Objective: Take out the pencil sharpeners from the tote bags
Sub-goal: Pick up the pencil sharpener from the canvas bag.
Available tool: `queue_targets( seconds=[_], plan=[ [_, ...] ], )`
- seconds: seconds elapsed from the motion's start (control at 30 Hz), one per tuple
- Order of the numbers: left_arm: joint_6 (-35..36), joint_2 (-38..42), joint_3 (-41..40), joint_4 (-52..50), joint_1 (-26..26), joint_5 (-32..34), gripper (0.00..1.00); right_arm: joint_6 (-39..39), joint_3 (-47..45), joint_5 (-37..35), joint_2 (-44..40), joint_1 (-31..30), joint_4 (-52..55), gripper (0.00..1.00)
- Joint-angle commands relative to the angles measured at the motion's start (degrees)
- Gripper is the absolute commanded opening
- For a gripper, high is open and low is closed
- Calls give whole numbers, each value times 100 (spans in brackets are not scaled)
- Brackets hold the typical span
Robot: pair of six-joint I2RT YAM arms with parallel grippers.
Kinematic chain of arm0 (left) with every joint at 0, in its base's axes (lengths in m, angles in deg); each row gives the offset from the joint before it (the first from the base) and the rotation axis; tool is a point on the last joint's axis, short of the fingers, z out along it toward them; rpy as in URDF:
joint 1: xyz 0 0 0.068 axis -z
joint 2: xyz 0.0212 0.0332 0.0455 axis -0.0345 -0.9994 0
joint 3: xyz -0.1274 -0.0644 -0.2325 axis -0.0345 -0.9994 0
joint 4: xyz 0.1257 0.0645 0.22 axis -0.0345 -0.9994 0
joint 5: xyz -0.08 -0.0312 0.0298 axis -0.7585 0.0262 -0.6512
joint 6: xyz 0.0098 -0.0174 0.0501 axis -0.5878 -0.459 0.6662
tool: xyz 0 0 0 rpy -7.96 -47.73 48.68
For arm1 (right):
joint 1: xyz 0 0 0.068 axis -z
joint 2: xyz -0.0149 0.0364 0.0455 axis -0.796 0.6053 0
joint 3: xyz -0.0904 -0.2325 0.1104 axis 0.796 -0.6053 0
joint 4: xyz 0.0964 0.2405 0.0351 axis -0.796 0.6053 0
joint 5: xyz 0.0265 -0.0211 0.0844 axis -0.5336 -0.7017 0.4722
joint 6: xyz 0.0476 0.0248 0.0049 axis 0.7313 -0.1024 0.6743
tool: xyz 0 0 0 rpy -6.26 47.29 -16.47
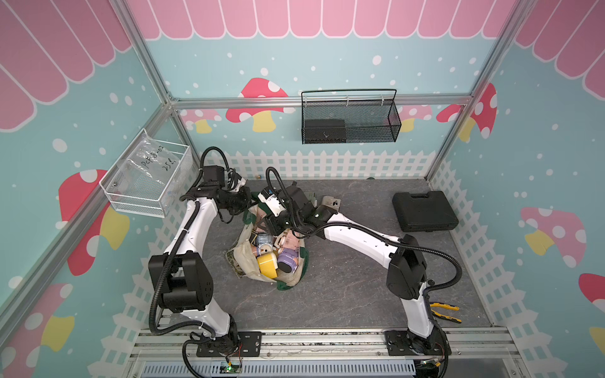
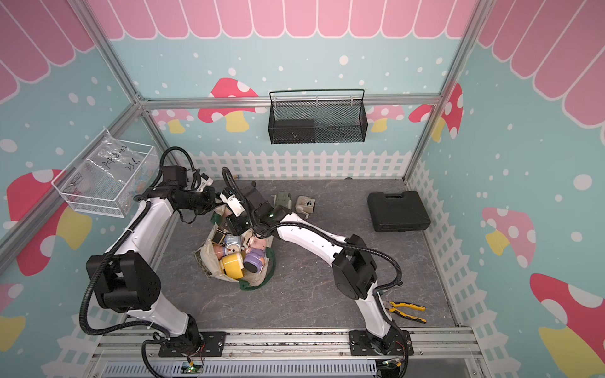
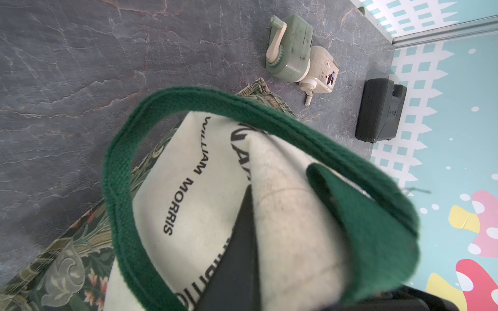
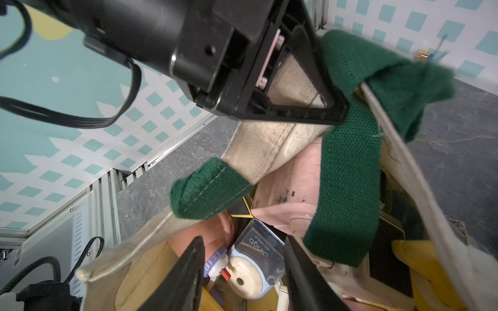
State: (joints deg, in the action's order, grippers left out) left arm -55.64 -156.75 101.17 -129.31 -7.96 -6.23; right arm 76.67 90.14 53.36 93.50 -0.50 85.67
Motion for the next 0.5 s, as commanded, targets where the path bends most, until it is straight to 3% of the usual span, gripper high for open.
queue_targets(
  seconds=[0.0,0.47],
  plan=[
    [22,290,3,325,-86,29,0,-35,187,-172,66,-6,113,50],
    [136,327,-121,468,258,127,0,-492,-49,-751,-396,-9,156,50]
  ],
)
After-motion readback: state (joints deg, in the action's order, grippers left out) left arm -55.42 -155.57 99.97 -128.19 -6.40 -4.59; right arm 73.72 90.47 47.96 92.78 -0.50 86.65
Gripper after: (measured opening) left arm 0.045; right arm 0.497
